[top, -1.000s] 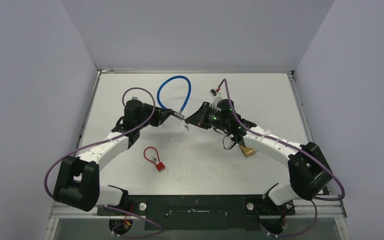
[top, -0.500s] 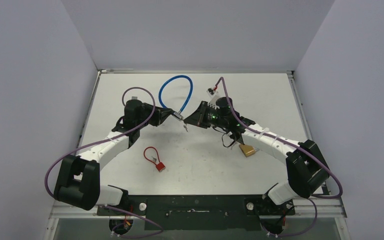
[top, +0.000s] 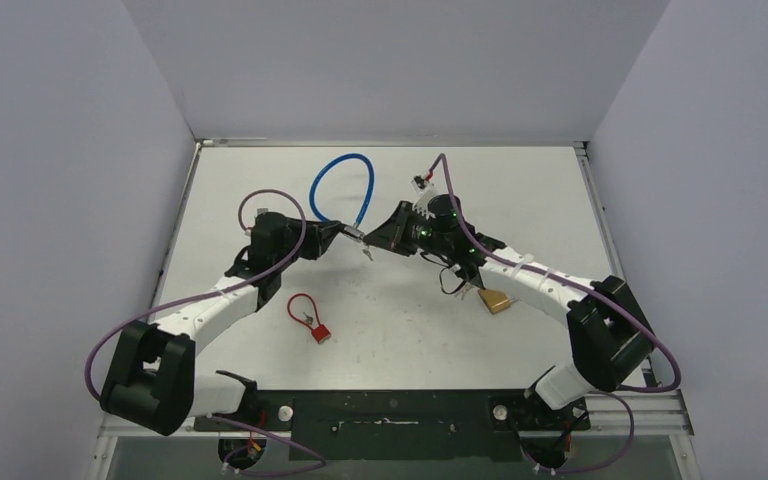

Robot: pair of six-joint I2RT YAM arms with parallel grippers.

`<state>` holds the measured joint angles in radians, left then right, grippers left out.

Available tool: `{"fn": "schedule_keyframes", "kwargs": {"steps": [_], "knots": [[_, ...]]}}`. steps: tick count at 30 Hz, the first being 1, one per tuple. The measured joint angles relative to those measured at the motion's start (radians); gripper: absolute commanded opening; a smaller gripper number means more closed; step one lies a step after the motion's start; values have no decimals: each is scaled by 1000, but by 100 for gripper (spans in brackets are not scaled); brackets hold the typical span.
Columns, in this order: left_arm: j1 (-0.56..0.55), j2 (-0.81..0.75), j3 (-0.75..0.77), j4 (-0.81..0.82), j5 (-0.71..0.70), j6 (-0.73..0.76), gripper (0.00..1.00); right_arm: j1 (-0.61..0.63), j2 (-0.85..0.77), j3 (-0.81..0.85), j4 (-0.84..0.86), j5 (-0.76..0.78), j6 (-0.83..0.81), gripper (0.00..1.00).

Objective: Unlock with the key

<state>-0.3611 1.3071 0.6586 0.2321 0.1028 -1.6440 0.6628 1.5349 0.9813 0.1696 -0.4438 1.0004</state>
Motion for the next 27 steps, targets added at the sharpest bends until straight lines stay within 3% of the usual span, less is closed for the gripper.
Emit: {"fn": "schedule_keyframes", "kwargs": {"steps": [11, 18, 23, 27], "knots": [[-26, -54, -26, 20, 37, -131, 0, 26, -73, -106, 199, 34, -189, 2], [-32, -55, -26, 20, 51, -113, 0, 23, -79, -107, 201, 34, -141, 31], [-55, -56, -26, 60, 106, -82, 0, -7, -182, -160, 227, 32, -94, 59], [-77, -56, -38, 132, 163, -71, 0, -29, -325, -212, 224, 37, -85, 66]]}}
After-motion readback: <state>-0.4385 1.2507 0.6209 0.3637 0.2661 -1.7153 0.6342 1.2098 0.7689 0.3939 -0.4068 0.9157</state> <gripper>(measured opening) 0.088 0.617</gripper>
